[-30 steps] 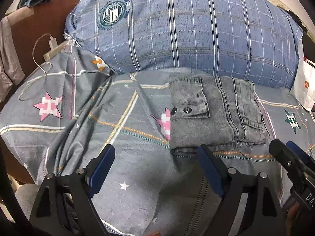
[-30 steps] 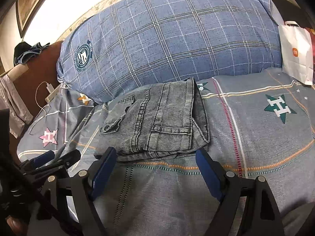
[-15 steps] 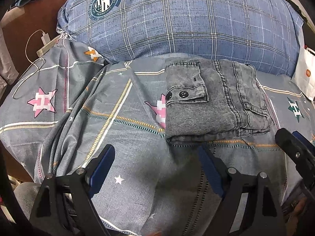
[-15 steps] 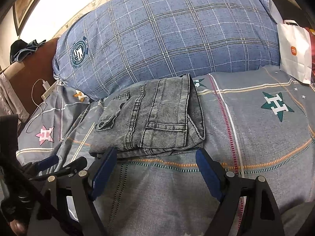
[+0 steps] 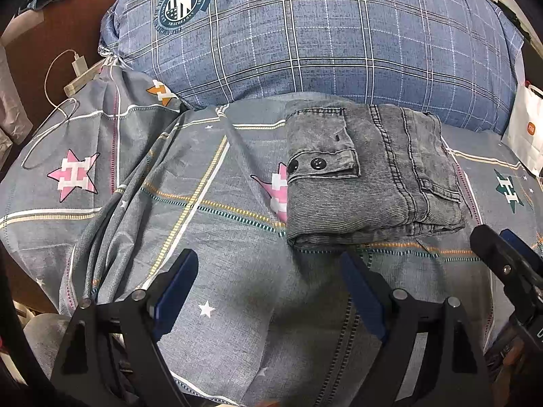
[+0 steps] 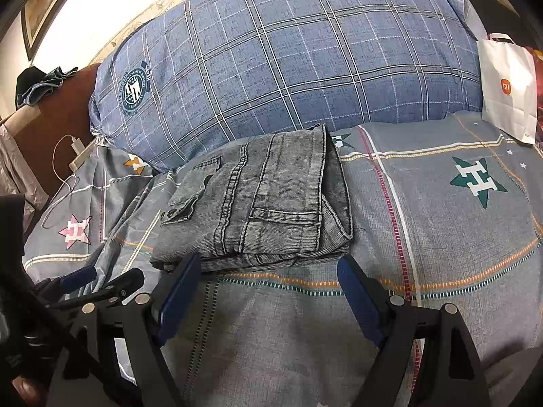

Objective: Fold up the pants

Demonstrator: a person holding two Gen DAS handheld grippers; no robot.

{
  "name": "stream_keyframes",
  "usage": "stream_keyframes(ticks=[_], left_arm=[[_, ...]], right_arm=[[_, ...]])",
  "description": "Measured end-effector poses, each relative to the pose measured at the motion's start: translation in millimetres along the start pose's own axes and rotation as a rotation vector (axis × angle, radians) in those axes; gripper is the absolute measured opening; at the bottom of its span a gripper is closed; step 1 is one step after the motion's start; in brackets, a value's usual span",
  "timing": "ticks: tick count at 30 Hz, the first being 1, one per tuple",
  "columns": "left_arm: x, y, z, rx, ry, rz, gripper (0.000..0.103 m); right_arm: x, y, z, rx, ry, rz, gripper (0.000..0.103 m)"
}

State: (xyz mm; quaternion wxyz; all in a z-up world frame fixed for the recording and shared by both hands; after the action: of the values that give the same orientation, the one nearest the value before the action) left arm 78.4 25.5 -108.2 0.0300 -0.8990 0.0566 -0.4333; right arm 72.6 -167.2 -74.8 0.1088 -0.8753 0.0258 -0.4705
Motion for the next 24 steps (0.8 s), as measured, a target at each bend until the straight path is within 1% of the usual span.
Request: stream_keyframes(ticks=[24], left_arm=[[-0.8, -1.2, 0.6, 0.005, 0.001, 0.003, 0.085]], right_arm=[[-0.3, 0.7, -0.9, -0.002, 0.0, -0.002, 0.087]])
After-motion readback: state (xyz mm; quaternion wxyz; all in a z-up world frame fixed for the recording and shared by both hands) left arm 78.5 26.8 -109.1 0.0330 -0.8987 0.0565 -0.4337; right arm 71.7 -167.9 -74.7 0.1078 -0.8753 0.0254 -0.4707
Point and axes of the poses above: each gripper's, at about its wrist camera, not at the fingertips, and z roughly the way its jaws point, y to its right, x to its top, the point moved 9 cm from there along z, roughly the way its jaws point, and after that the axes turned 15 degrees about y, right-handed, at the moved point
